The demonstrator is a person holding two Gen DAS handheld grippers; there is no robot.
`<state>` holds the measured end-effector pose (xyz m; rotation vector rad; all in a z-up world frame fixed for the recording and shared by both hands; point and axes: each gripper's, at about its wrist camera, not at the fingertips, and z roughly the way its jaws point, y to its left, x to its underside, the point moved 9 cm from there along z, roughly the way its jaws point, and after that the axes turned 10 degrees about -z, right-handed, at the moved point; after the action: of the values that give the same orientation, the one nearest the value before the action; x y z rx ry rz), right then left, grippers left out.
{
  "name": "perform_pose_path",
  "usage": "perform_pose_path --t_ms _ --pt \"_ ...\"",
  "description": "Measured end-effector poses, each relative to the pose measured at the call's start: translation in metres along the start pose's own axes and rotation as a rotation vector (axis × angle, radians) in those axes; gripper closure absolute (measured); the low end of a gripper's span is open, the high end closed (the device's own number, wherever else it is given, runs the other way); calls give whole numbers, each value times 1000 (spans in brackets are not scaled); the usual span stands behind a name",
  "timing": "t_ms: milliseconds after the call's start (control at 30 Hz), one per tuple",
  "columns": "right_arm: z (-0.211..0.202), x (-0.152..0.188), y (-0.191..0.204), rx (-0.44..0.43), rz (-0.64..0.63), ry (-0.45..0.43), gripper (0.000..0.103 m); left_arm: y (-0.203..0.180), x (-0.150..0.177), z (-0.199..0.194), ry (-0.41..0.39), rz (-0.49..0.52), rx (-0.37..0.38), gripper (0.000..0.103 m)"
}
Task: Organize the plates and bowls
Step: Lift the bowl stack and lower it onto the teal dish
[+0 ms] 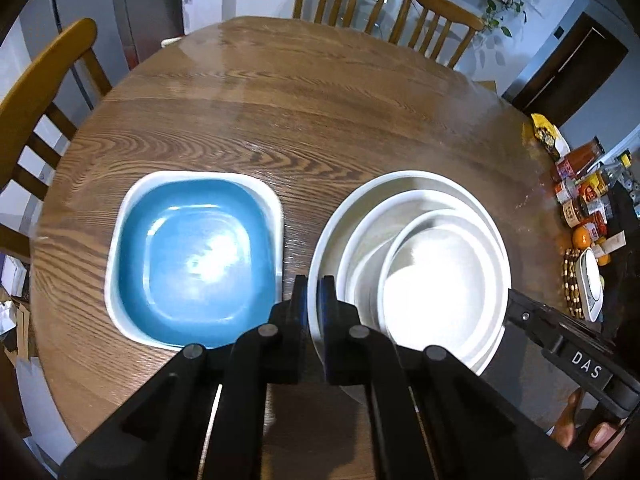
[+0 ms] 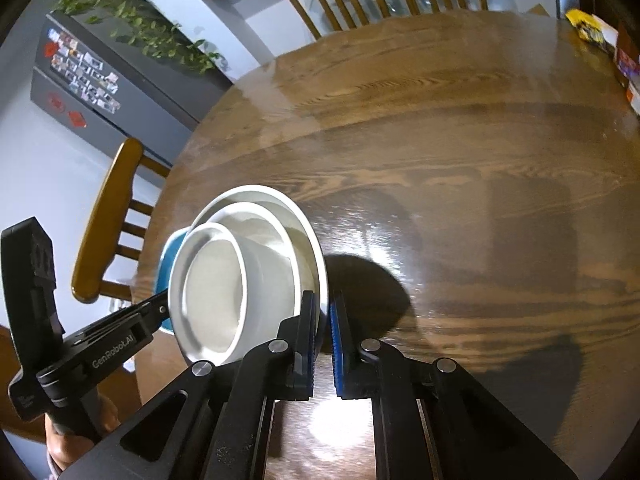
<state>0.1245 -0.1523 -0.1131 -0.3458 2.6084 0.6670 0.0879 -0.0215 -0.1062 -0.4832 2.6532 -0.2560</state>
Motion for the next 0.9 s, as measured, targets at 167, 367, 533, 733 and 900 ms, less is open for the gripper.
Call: perform_pose_path --t_ms 167,367,533,733,900 --pt "9 -8 31 -19 -43 7 93 29 -6 -15 -28 -32 -21 102" --pt "27 -19 73 -48 -98 29 93 71 -14 -29 -50 -84 -54 102" --pt "46 -22 101 -64 -130 56 93 97 -21 -31 -45 -118 -76 102" --pt "70 -20 115 -69 -124 100 93 120 -23 -22 -4 -138 -91 102" --pt "81 -19 115 -53 -105 122 93 127 -26 -12 32 -143 -85 102"
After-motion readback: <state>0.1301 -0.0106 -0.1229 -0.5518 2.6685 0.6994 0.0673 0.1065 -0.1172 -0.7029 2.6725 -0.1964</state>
